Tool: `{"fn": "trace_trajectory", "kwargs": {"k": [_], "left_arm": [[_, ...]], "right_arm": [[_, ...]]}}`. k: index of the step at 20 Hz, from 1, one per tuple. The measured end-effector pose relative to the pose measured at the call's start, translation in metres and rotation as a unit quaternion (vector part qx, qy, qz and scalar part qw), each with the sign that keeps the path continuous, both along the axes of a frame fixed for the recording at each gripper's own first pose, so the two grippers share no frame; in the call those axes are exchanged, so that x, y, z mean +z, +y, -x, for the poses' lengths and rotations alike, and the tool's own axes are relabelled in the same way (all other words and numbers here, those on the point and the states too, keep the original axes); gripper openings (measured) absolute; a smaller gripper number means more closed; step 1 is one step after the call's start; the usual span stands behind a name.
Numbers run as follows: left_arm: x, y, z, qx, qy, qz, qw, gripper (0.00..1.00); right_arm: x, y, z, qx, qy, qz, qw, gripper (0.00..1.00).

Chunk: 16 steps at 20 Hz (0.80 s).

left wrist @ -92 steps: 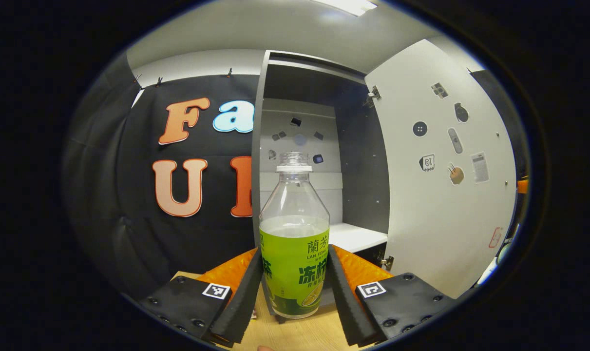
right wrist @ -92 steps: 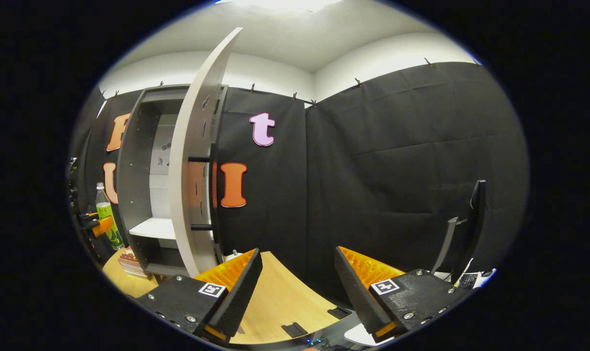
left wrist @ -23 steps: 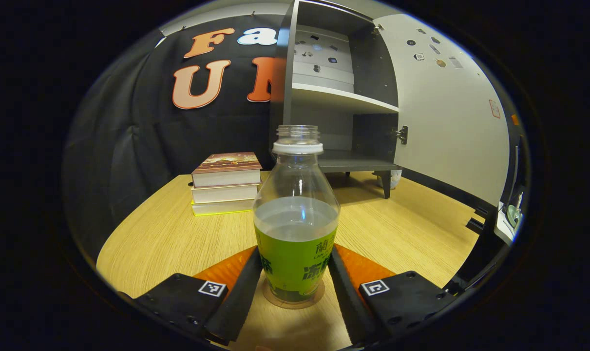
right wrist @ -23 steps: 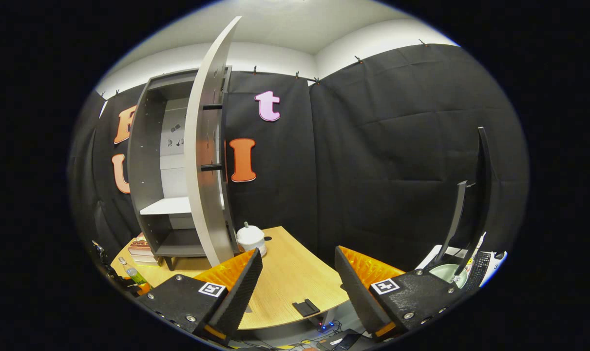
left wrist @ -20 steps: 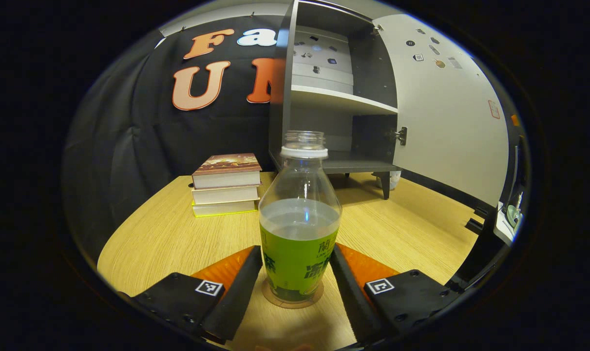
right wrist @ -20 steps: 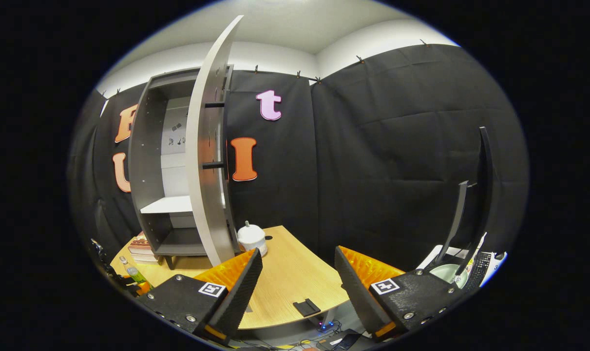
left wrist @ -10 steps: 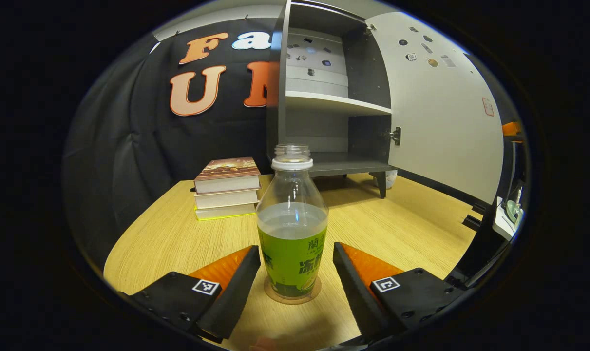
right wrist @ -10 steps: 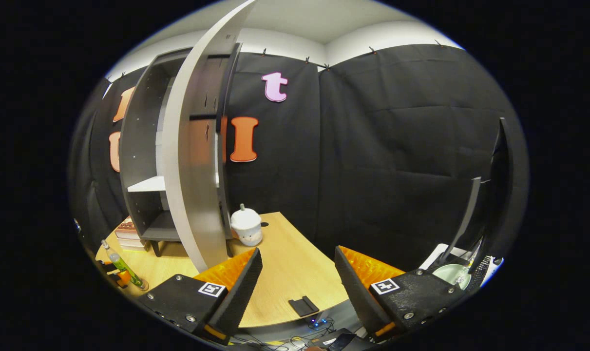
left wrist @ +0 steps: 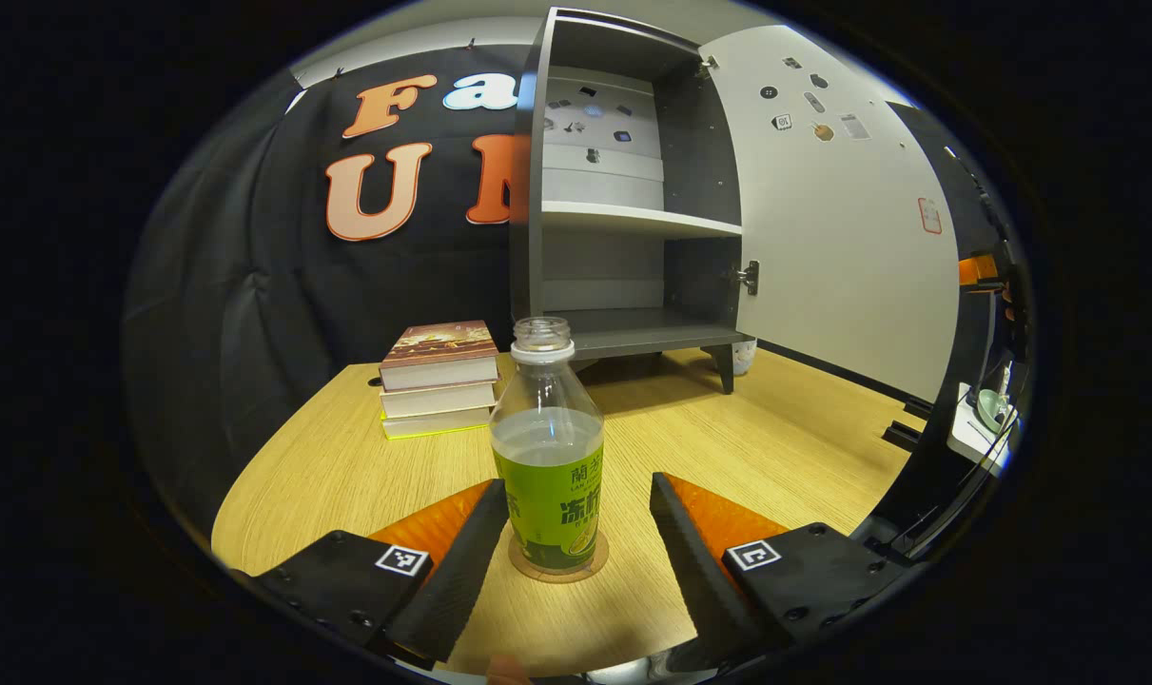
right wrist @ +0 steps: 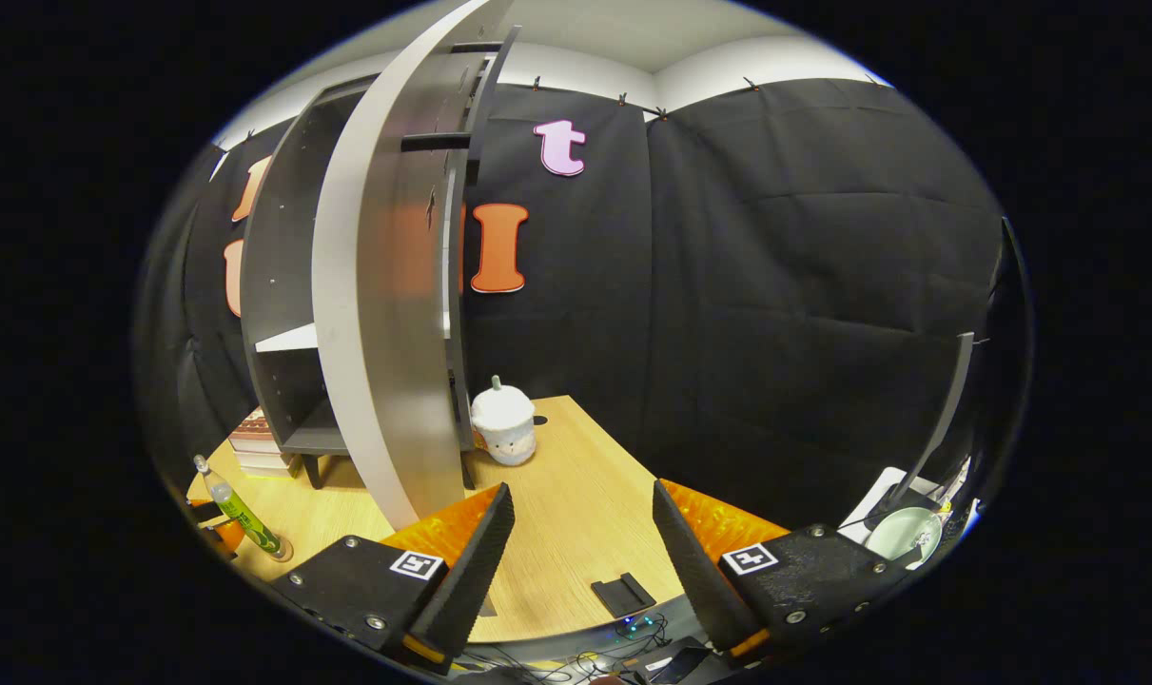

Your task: Open the cabinet door with the right hand, grasp the bottle in the cabinet with the left hand and place it on the coaster, then close the cabinet door with the right hand.

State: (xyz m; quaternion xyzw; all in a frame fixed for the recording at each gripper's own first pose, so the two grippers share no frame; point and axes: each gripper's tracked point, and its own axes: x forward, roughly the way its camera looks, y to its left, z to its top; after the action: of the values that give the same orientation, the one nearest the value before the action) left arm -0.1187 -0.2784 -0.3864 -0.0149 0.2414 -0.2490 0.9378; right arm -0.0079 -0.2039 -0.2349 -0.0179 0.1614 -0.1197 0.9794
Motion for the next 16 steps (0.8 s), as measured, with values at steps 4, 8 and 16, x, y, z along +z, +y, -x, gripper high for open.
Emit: {"fn": "trace_trajectory", "kwargs": {"k": [4,8,16], "left_arm": [[0.021,0.017,0.011,0.008,-0.009,0.009,1.000,0.98],[0.041,0.038,0.023,0.017,-0.017,0.020,1.000,0.98],[0.082,0.095,0.021,0.055,-0.051,0.017,0.997,0.98]], "right_arm": [[0.002,0.017,0.002,0.014,-0.005,0.010,1.000,0.90],[-0.001,0.051,-0.001,0.048,-0.002,-0.005,0.999,0.89],[-0.002,0.094,-0.005,0.082,0.003,-0.016,0.997,0.89]]}}
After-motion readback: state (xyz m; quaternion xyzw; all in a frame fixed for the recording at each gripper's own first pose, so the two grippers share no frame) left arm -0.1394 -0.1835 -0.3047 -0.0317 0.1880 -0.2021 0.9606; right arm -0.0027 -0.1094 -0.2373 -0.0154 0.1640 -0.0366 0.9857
